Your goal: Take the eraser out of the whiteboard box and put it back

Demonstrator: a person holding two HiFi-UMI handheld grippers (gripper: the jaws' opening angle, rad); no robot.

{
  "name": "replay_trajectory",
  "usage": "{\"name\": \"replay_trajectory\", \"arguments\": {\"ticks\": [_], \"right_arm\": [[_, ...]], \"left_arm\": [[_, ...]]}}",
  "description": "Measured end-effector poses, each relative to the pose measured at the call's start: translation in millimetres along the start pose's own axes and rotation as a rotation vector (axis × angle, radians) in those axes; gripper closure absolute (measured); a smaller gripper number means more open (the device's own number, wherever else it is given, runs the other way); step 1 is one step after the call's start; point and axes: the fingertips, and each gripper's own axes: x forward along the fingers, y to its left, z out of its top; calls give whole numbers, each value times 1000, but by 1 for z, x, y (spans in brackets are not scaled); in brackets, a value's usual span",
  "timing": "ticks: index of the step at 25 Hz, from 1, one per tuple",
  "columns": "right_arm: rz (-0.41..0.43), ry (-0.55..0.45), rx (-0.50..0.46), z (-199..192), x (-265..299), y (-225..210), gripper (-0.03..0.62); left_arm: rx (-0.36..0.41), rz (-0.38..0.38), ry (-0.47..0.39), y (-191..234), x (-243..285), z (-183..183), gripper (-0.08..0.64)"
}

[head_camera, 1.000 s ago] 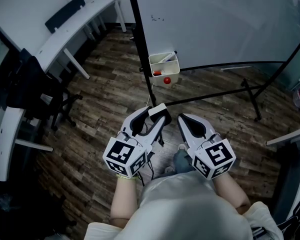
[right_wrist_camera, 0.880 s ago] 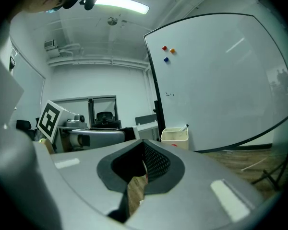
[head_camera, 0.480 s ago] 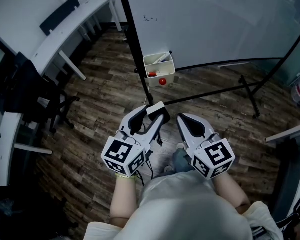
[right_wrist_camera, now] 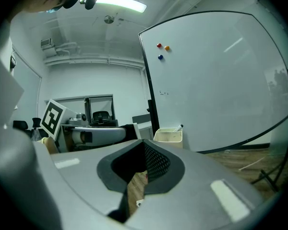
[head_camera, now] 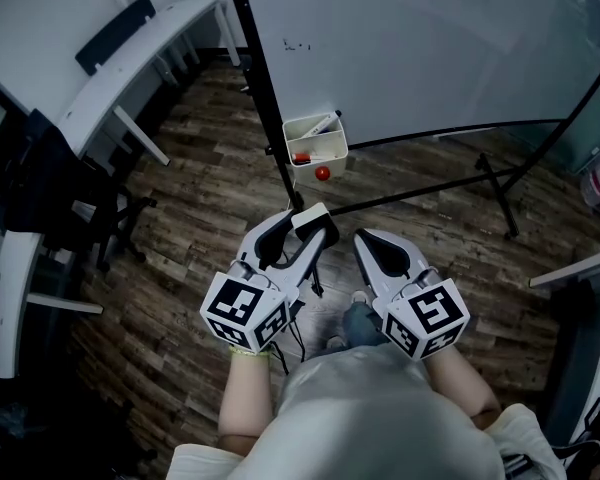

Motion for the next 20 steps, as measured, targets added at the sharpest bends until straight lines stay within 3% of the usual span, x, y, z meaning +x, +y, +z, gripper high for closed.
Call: {"name": "replay_trajectory", "arguments": {"ticks": [20], "right_arm": [[0,13,-3,11,35,-25,584]], "left_arm": [[22,-7,-13,36,38,24,368]]}}
